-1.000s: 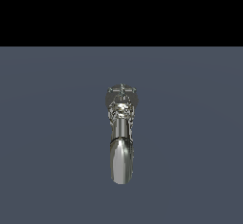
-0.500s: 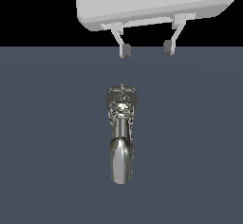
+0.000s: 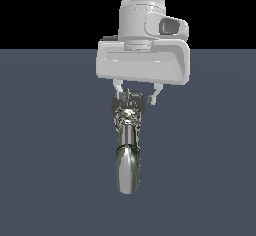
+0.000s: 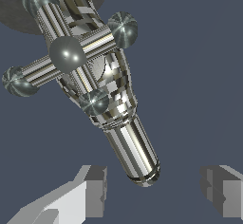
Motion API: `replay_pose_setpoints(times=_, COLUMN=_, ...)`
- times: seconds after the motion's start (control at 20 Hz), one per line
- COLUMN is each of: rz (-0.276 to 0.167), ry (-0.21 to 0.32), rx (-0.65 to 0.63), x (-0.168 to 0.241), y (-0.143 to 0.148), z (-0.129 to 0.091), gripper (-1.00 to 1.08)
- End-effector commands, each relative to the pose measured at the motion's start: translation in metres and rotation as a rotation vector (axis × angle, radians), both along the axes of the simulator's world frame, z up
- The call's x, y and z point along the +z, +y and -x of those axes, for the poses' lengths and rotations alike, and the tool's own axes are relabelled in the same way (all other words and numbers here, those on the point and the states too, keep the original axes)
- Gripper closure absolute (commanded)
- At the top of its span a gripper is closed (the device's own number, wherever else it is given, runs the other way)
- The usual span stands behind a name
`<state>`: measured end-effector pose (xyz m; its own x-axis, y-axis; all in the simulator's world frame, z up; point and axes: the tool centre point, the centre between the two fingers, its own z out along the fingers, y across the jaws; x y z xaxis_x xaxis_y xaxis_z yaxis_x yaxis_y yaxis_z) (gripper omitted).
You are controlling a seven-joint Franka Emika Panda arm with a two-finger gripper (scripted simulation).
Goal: Turn on the faucet by rotating a designated handle.
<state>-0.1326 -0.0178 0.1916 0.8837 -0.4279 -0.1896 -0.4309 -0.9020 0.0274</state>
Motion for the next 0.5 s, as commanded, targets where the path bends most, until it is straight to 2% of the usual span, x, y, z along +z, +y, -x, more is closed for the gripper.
replay_pose_setpoints(times=0.0, rz=-0.009, ry=-0.047, rx=-0.05, x=0.001, y=0.002, z=-0.025, gripper=-0.73)
replay_pose_setpoints(times=0.05, rz=0.054, ry=-0.034, rx=-0.024, x=-0.02, y=-0.007, z=-0.023, gripper=-0.6)
replay_pose_setpoints(times=0.1, rz=0.047, ry=-0.062, rx=-0.12, x=-0.027, y=-0.024, z=-0.071, gripper=-0.76)
replay_pose_setpoints(times=0.15, rz=0.039, ry=-0.091, rx=-0.215, x=-0.015, y=-0.064, z=-0.055, gripper=-0.76)
replay_pose_setpoints(times=0.2, rz=0.103, ry=-0.117, rx=-0.28, x=-0.01, y=-0.122, z=-0.052, gripper=-0.58)
replay_pose_setpoints(times=0.25, rz=0.131, ry=-0.126, rx=-0.279, x=-0.01, y=-0.129, z=-0.057, gripper=0.63)
replay_pose_setpoints(times=0.3, rz=0.145, ry=-0.141, rx=-0.206, x=-0.01, y=-0.136, z=-0.063, gripper=-0.63)
replay_pose_setpoints(times=0.4, rz=0.208, ry=-0.175, rx=-0.3, x=-0.01, y=-0.161, z=-0.075, gripper=-0.91)
replay_pose_setpoints(times=0.45, rz=0.216, ry=-0.172, rx=-0.253, x=-0.012, y=-0.153, z=-0.077, gripper=-0.7)
